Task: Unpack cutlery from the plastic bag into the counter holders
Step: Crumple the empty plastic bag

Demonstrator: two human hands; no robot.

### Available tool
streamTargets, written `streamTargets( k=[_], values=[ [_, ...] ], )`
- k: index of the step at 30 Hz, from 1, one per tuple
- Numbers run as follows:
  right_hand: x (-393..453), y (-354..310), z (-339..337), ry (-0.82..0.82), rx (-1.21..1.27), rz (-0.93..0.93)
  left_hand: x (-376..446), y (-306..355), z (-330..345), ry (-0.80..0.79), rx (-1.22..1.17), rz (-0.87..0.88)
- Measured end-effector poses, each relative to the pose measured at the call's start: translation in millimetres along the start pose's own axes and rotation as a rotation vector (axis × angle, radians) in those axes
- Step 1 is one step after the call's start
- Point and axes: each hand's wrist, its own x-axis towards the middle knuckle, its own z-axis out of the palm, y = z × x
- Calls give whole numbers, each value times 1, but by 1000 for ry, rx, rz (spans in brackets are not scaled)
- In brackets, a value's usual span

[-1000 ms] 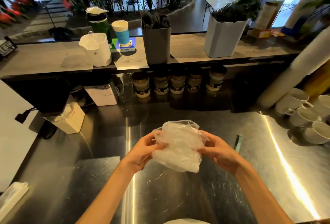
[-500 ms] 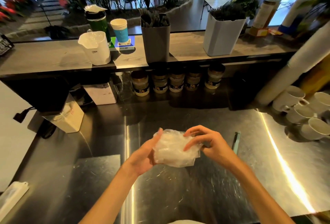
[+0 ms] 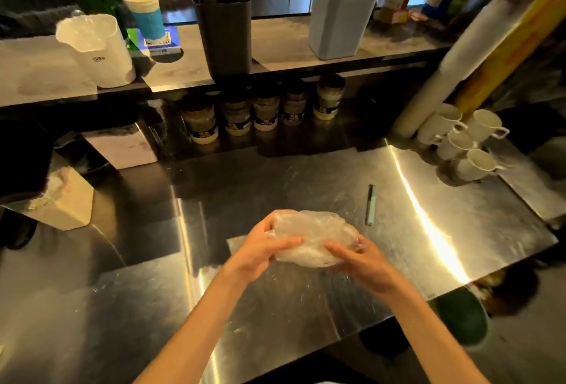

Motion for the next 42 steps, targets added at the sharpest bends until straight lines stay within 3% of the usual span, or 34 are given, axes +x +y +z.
streamTargets(
  k=[3,5,11,16,20,26,30,36,42],
  values=[
    [-18,9,-24,228,-37,-39,2,-1,19,-118,47,-78],
    [-32,15,-44,291,-34,-33,5,-7,34,-192,71,-137],
    [-63,38,-100,316,2,20,14,-52,94,-134,130,-211],
    [-88,49,-172,288,333,76,38,-71,158,-114,174,-221],
    [-105,68,-252,381,428,88,71,-93,236,-159,268,-226],
    [-141,103,-391,563,410,142,116,-149,373,-347,455,-248],
    [-159,136,-477,566,465,234,149,-205,452,-384,548,-332],
    [-146,211,-564,549,936,397,200,-300,530,-283,633,-454],
    [-100,280,-600,692,684,459,249,-381,562,-184,717,-540]
  ],
)
